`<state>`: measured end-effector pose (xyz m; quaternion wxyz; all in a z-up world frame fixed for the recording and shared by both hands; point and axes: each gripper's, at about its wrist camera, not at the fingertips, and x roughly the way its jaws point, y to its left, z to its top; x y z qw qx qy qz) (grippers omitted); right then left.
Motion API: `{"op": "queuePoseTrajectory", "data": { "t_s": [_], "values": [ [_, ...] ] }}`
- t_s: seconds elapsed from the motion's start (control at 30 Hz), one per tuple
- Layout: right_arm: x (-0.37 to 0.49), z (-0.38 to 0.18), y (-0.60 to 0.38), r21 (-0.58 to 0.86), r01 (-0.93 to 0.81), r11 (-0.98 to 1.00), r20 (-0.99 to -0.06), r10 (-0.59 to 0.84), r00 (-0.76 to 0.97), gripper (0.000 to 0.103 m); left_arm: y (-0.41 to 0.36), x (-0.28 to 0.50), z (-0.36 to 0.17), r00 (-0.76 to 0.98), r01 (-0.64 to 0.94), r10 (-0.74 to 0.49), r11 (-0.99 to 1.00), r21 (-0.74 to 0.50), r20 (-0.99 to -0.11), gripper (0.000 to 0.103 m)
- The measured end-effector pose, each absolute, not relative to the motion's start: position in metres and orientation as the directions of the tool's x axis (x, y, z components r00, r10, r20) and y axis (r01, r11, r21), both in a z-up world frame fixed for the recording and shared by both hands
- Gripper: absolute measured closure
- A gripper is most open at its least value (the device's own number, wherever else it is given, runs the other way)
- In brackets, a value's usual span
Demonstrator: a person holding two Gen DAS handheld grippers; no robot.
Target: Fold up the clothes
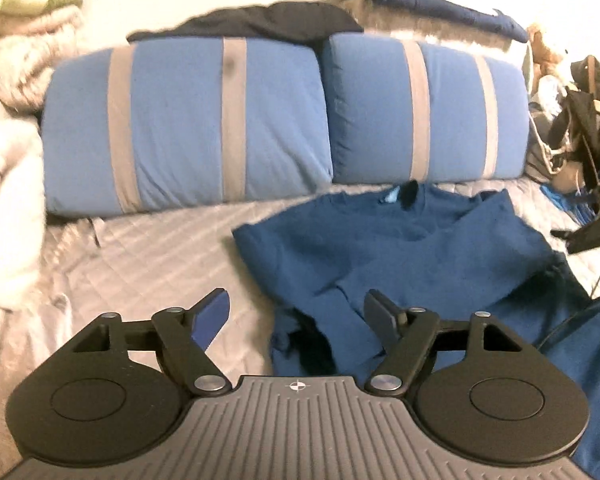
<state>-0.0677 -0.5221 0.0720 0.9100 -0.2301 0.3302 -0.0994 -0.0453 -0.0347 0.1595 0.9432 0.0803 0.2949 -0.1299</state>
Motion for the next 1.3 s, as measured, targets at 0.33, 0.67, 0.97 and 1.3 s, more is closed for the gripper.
{"op": "queuePoseTrajectory", "data": {
  "t_s": [0.33,0.67,0.97,1.3],
  "values": [
    [-0.1,0.204,-0.536,-0.476,0.243,0.846,-0.184,-0.365,0.913,0.0,-0.03,-0.043,0.225,0.877,0.241,-0.167,0.964,0.111,-0.451,0.029],
    [-0.136,0.323,-0.559,-0.353,0.429,0.831,0.1,-0.422,0.901,0.0,-0.031,-0.058,0.306,0.948,0.187,-0.149,0.976,0.115,-0.281,0.029],
    [-0.223,0.399,-0.568,-0.235,0.442,0.865,0.229,-0.393,0.891,0.0,-0.012,-0.129,0.364,0.973,0.154,-0.128,0.98,0.129,-0.194,0.026],
    [-0.353,0.428,-0.586,-0.268,0.368,0.89,0.145,-0.34,0.929,0.0,0.028,-0.213,0.381,0.945,0.195,-0.164,0.977,0.083,-0.283,0.025]
  ]
}}
